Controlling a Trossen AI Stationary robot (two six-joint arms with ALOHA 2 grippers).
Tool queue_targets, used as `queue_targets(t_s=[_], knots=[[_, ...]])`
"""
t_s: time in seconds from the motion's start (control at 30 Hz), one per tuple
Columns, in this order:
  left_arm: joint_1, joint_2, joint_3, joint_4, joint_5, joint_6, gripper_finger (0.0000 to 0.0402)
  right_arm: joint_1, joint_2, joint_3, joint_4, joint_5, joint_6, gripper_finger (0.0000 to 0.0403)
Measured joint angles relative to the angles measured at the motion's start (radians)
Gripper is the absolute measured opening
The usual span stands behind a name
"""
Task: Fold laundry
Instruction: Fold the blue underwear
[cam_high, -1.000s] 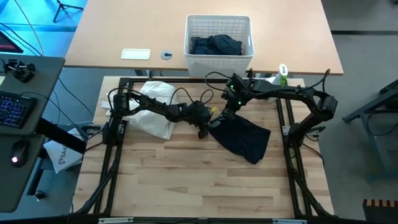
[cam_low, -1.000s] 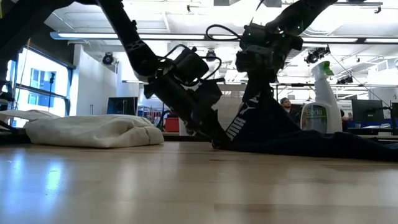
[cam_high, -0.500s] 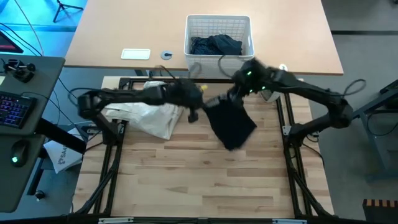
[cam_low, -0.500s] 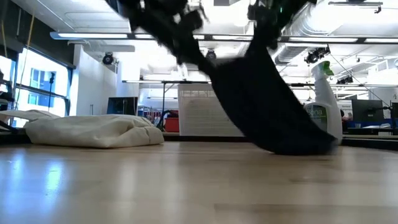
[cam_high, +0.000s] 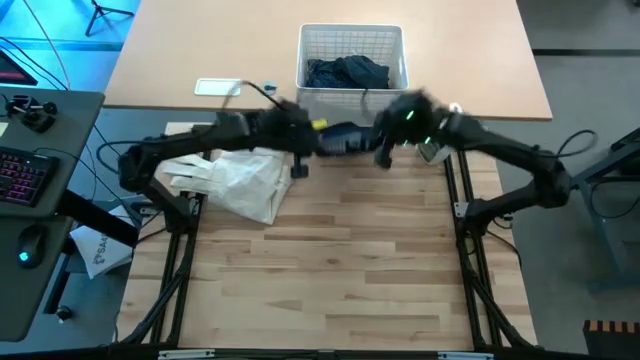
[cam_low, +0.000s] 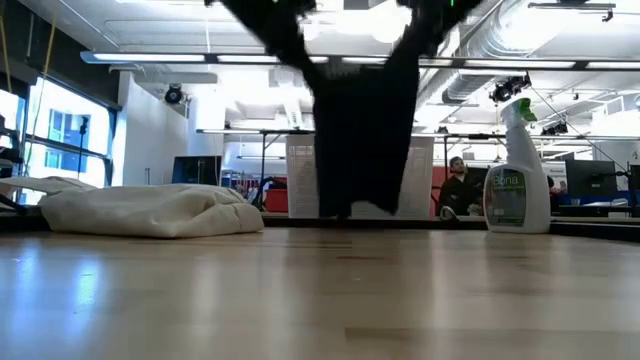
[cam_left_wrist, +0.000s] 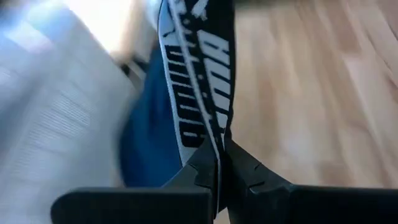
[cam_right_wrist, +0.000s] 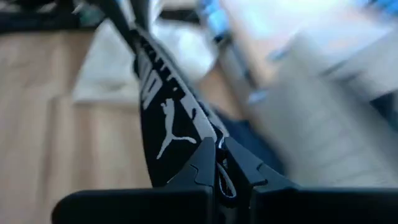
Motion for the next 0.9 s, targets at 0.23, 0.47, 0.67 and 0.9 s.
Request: queue_targets(t_s=[0.23,0.47,0.67,0.9], knots=[[-0.142,0.058,-0.246,0.011,0.172,-0.164,0.0,0.198,0.002,-0.507,0.379,-0.189,0.356,0.0002],[-0.225,0.048,-0.304,0.045,0.331,-0.297,0.0,0.294,0.001,-0.665,0.668,-0.393,0.657,0.0004],[-0.143,0.085,-0.306,0.061,0.231,-0.218,0.0,0.198,0.023,-0.653,0.601,-0.24,0.61,0.0003],[-0.089,0.214,-0.304,0.09,0.245,-0.195,0.0001,0.161,0.097,-0.653,0.567,-0.222,0.563,0.0003]])
